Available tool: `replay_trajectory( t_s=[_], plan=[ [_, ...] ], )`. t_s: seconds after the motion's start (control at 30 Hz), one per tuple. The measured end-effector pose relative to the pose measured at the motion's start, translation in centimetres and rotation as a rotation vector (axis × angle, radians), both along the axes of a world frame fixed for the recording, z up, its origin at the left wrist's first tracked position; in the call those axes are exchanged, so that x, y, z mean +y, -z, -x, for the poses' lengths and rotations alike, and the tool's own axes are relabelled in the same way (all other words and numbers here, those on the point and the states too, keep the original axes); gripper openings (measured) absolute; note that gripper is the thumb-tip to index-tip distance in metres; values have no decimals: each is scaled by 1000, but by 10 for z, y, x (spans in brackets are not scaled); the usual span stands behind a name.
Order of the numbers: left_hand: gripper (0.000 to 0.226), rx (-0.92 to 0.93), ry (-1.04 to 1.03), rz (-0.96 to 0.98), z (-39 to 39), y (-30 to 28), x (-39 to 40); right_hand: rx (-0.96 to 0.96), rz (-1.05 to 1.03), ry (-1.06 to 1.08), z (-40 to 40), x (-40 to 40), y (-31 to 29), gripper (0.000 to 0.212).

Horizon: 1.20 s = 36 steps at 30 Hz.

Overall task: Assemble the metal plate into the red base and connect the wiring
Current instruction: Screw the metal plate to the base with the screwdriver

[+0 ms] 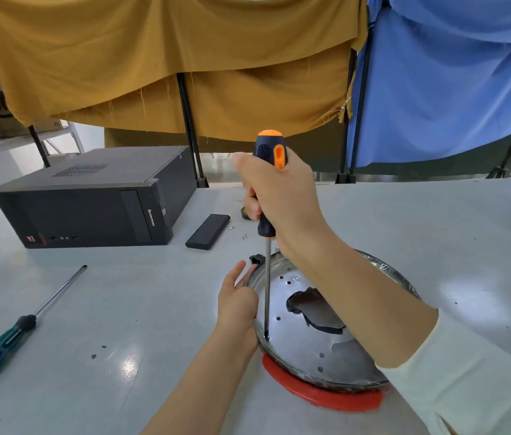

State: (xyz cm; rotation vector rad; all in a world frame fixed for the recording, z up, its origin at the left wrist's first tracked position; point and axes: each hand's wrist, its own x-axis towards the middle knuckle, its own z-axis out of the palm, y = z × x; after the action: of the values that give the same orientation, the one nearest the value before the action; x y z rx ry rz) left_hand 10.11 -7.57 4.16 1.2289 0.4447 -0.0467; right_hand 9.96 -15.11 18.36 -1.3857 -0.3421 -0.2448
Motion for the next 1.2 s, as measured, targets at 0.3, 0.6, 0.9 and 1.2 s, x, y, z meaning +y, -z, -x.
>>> replay_trajectory(
  t_s=[0.3,0.6,0.9,1.2],
  plan=[
    [52,-50,97,66,3,-7,-1,4,212,-898,-5,-22,-17,11],
    [70,-30,53,-25,2,-1,0,63,-24,5,-3,-8,5,28],
    [59,-21,52,-6,6,-8,-4,44,140,-803,-10,-25,-16,11],
    [71,-8,6,-60,5,-4,-4,28,-15,178,5,-1,5,32]
  ],
)
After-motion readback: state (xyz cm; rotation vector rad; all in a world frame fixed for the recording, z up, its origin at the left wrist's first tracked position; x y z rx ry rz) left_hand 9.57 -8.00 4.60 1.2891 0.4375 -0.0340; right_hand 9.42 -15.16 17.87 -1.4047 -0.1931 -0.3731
